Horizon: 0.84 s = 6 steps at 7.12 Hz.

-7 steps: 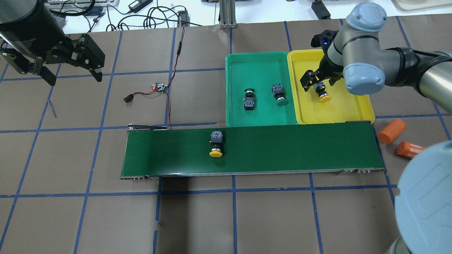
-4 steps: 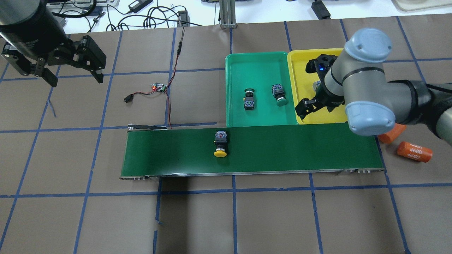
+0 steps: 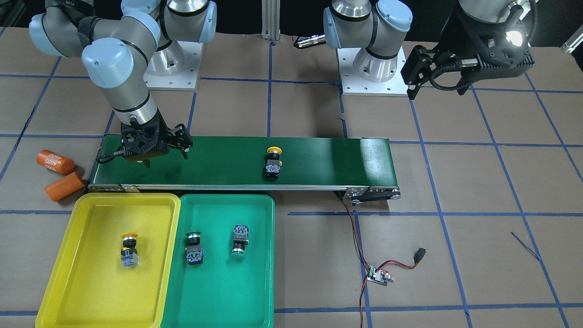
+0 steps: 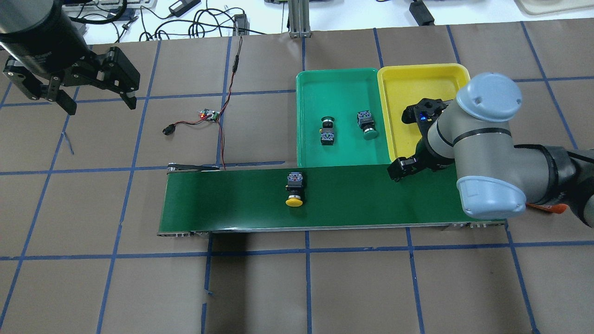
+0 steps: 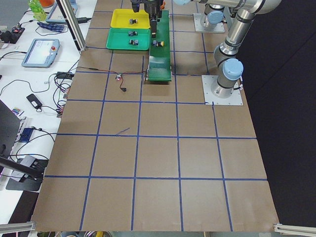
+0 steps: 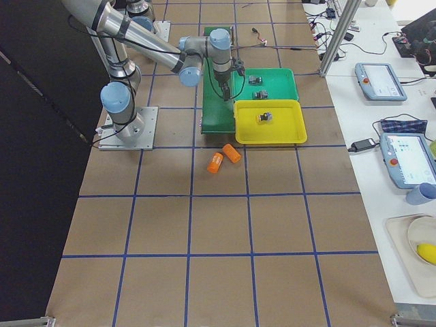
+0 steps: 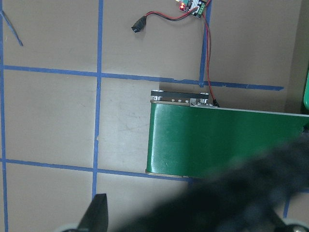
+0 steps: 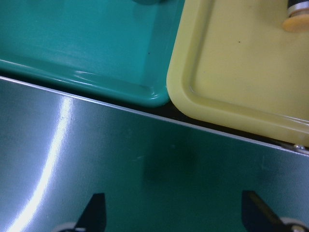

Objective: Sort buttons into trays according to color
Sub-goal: 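Return the right gripper to the belt end and wait for the last button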

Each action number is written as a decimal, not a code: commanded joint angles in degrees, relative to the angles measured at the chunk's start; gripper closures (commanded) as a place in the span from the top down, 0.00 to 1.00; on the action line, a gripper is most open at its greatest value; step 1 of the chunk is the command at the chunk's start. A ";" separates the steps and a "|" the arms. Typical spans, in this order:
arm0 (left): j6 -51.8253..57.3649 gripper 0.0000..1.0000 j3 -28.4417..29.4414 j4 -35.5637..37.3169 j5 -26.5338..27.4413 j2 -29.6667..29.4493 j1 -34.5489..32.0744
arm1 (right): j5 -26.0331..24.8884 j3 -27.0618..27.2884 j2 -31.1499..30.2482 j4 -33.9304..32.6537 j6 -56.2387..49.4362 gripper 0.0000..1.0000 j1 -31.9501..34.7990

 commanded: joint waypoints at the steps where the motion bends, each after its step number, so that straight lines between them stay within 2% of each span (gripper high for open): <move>1: -0.20 1.00 0.04 -0.01 0.18 -0.47 0.03 | 0.09 0.21 -0.10 -0.09 -0.27 1.00 0.03; 6: 0.33 1.00 -0.48 -0.62 0.36 0.58 0.20 | 0.00 0.12 -0.28 0.08 -0.45 1.00 0.12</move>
